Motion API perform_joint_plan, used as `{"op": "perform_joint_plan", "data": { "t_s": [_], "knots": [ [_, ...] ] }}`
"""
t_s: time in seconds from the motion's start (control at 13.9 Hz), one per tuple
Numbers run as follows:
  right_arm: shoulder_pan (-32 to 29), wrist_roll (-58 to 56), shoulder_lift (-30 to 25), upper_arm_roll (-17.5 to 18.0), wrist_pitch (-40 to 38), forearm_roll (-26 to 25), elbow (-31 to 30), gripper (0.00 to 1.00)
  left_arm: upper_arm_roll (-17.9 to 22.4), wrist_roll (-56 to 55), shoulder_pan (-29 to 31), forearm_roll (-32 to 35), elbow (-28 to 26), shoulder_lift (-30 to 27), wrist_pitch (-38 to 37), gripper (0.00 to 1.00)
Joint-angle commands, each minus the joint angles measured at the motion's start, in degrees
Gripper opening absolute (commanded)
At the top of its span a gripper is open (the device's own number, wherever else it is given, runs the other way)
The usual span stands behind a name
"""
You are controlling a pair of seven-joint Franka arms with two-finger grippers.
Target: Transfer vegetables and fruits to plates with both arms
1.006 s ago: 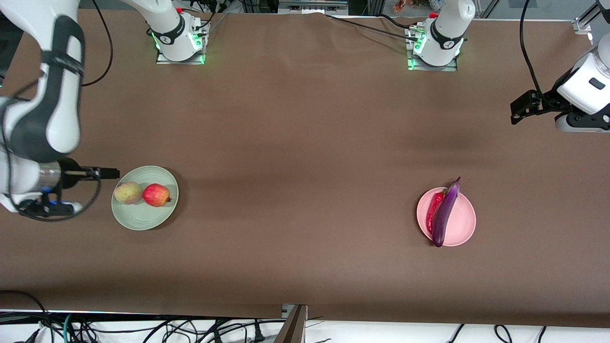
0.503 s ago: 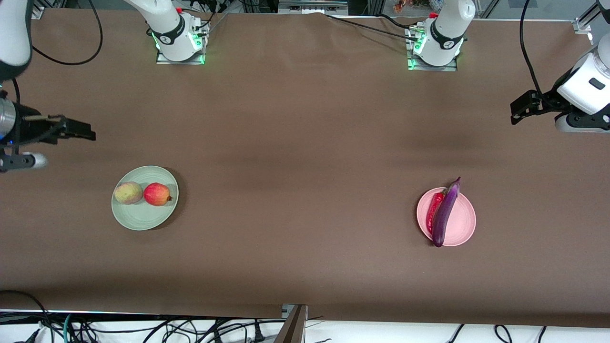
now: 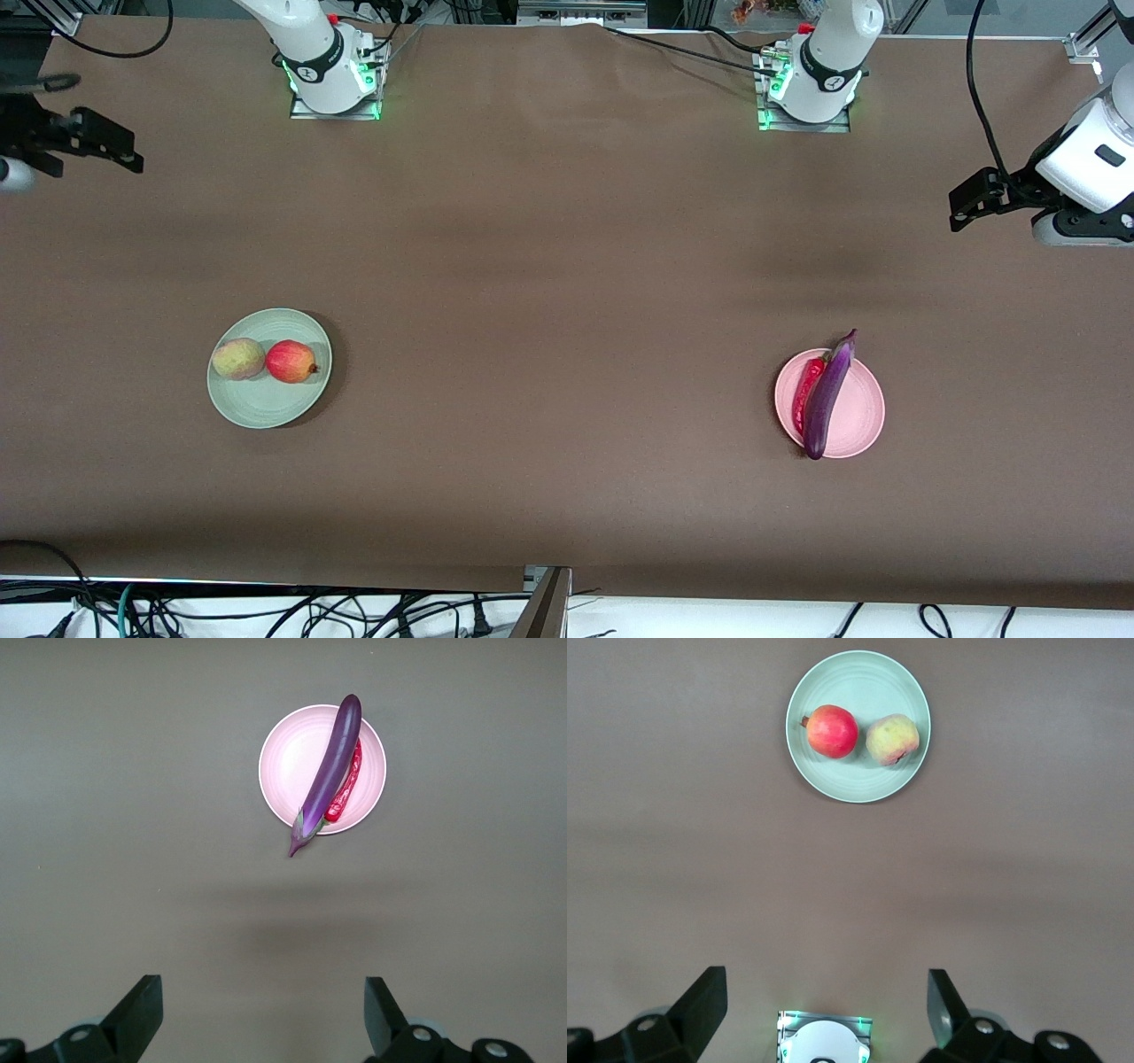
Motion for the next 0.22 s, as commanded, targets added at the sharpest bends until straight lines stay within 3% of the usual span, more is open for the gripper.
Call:
{"op": "perform_joint_plan", "data": {
  "t_s": [0.0, 0.14],
  "knots": [
    [-1.6, 0.5, 0.4, 1.3, -0.5, -0.8, -1.4, 1.00, 0.3, 1.2, -0.2, -1.4, 1.2, 0.5, -0.7, 1.00],
    [-1.7, 0.6, 2.3, 1.1, -2.2, -1.0, 1.2, 1.00, 0.3, 1.2, -0.2, -1.4, 1.3, 0.5, -0.7, 1.00]
  ]
}}
